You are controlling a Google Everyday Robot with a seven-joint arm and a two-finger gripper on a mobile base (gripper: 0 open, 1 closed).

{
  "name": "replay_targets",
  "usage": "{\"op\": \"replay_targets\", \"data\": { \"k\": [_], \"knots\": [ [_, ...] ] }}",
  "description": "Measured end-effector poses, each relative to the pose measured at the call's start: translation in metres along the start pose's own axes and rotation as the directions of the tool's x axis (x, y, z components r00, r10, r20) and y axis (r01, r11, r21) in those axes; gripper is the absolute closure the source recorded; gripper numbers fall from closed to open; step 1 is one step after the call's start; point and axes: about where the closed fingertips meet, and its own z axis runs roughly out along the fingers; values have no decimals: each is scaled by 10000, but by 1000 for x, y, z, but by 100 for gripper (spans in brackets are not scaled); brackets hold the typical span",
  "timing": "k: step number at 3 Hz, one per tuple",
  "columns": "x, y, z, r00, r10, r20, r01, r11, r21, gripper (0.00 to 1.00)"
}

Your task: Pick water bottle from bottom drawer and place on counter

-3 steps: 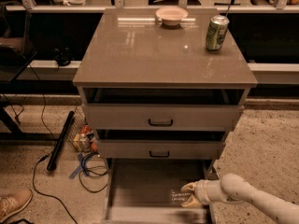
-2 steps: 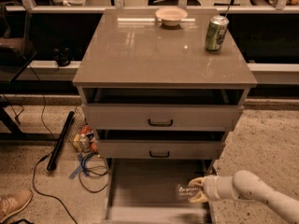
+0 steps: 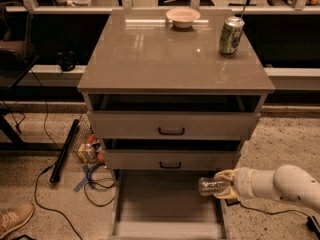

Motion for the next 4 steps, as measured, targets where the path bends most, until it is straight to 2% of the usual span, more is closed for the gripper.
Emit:
{"op": "replay_targets", "data": {
  "k": [1,2,3,4],
  "knots": [
    [-10,-15,-17,9993,-306,-193,309,9994,180,100],
    [-10,-15,-17,9993,-306,-193,309,9994,180,100],
    [-15,-29,-34,9990,-328,311,319,9991,286,100],
    [-37,-65,-85,9923,-782,959,720,9952,664,100]
  ]
}}
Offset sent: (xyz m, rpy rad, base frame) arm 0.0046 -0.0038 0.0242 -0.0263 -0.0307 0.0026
